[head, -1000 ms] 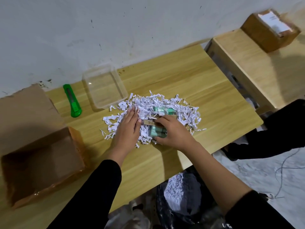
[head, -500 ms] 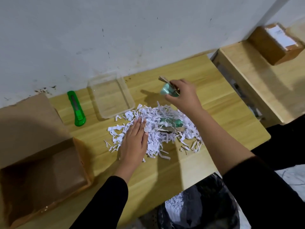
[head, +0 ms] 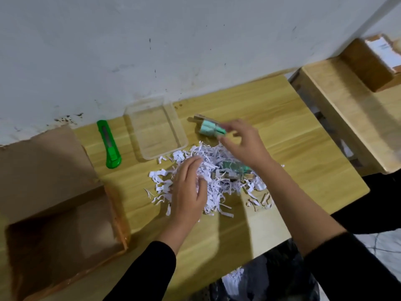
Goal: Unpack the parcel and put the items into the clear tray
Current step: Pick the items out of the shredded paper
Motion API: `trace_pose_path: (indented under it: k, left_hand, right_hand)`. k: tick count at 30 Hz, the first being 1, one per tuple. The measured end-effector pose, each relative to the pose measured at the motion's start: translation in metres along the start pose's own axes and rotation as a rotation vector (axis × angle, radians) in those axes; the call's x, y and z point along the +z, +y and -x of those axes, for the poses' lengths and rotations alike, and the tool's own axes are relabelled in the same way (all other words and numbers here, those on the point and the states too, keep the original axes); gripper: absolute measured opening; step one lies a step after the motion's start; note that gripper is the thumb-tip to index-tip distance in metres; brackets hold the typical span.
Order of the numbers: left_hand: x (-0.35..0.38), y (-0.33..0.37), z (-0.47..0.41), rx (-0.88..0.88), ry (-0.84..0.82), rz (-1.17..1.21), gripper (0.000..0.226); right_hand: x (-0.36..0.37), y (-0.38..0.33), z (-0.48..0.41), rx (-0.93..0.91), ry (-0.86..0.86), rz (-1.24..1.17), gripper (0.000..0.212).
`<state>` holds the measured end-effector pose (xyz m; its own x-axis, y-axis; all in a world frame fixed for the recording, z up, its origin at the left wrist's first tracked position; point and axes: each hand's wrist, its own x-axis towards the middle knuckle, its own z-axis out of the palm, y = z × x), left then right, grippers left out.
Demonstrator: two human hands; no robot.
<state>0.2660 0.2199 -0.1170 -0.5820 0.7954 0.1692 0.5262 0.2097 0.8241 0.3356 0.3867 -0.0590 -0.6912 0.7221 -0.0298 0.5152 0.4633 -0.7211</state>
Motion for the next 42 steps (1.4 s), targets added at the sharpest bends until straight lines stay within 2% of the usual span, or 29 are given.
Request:
trace_pose_path:
  k: [4,6,8,11,15,17,21,23,26,31,34,38,42]
  left_hand:
    - [0.012,0.006,-0.004,0.18,-0.338,-0.28,0.053]
    - [0.014,0.001,-0.004,0.137,-0.381,-0.373,0.053]
    - [0.008,-0.006,-0.003,0.038,-0.357,-0.374,0.051]
    - [0.0,-0.016,-0.001,-0.033,-0.278,-0.313,0.046]
    - [0.001,-0.009,-0.004,-0.144,-0.103,-0.146,0.039]
    - [0.005,-0.003,-0.004,-0.146,-0.062,-0.146,0.038]
    - [0.008,-0.006,0.0,-0.1,-0.144,-0.309,0.042]
    - [0.007,-0.011,0.003,-0.106,-0.209,-0.371,0.045]
    - [0.004,-0.016,0.006,-0.077,-0.266,-0.445,0.05]
    - [0.002,-0.017,0.008,-0.068,-0.278,-0.46,0.062]
    - [0.002,-0.017,0.008,-0.081,-0.293,-0.451,0.055]
    - [0.001,-0.015,0.007,-0.11,-0.302,-0.463,0.048]
    - [0.003,-0.016,0.007,-0.096,-0.284,-0.467,0.067]
  right_hand:
    - [-0.002,0.038,0.048,-0.025,-0.211,0.01,0.031]
    - [-0.009,0.058,0.061,0.036,-0.127,0.0,0.025]
    - [-0.022,0.072,0.071,0.124,-0.024,0.022,0.021]
    - [-0.037,0.088,0.083,0.175,0.037,0.123,0.017]
    - [-0.043,0.079,0.09,0.132,0.193,0.147,0.016]
    - [-0.038,0.061,0.088,0.059,0.224,0.105,0.016]
    - [-0.008,0.034,0.078,-0.135,-0.026,0.202,0.027]
    - [0.001,0.031,0.072,-0.114,-0.097,0.245,0.041]
    - [0.006,0.032,0.064,-0.056,-0.11,0.257,0.053]
    - [0.006,0.034,0.051,-0.022,-0.123,0.212,0.053]
    - [0.0,0.031,0.054,-0.008,-0.108,0.189,0.051]
    - [-0.019,0.018,0.062,0.025,0.015,0.06,0.05]
    - [-0.044,0.009,0.047,0.082,0.192,-0.057,0.05]
